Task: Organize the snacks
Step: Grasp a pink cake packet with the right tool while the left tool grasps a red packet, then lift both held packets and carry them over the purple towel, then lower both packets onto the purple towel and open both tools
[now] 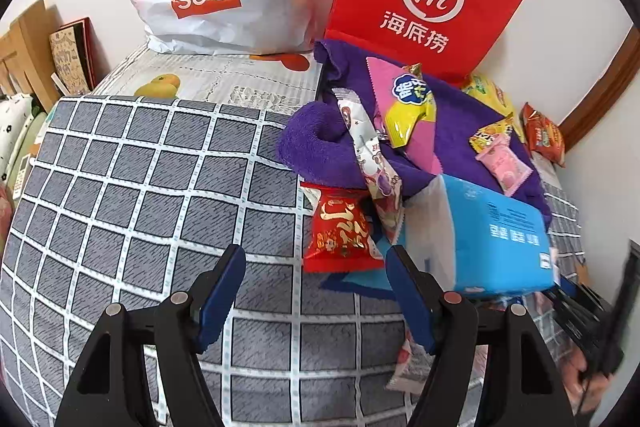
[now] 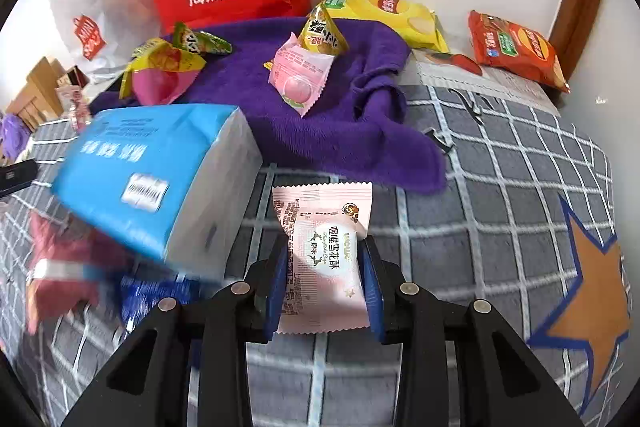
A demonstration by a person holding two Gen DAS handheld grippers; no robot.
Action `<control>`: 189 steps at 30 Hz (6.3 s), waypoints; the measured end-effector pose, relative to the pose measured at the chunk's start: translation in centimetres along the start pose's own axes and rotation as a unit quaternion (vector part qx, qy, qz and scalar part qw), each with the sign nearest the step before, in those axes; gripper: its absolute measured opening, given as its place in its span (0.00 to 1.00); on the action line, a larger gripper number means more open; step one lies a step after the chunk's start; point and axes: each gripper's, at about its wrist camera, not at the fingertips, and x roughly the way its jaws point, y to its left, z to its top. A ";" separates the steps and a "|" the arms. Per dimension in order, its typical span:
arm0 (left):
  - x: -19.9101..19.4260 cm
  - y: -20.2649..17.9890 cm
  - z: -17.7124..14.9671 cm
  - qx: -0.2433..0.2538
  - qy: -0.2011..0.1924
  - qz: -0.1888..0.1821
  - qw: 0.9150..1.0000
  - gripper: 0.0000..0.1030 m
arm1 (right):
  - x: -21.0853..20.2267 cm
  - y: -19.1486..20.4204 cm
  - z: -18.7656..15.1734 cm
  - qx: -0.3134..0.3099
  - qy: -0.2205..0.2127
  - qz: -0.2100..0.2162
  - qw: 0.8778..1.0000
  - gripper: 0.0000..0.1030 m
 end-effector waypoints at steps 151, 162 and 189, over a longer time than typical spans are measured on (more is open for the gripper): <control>5.6 -12.2 11.3 0.097 0.035 -0.034 0.994 0.35 | 1.5 1.5 15.1 0.026 -0.028 0.037 0.999 0.33; 7.8 -14.1 10.8 0.119 0.053 -0.030 0.991 0.35 | 3.3 2.2 14.8 -0.007 0.007 -0.015 1.000 0.33; 11.2 -15.0 9.6 0.124 0.116 -0.037 0.985 0.36 | 4.8 -0.6 14.6 0.019 0.032 -0.050 0.998 0.36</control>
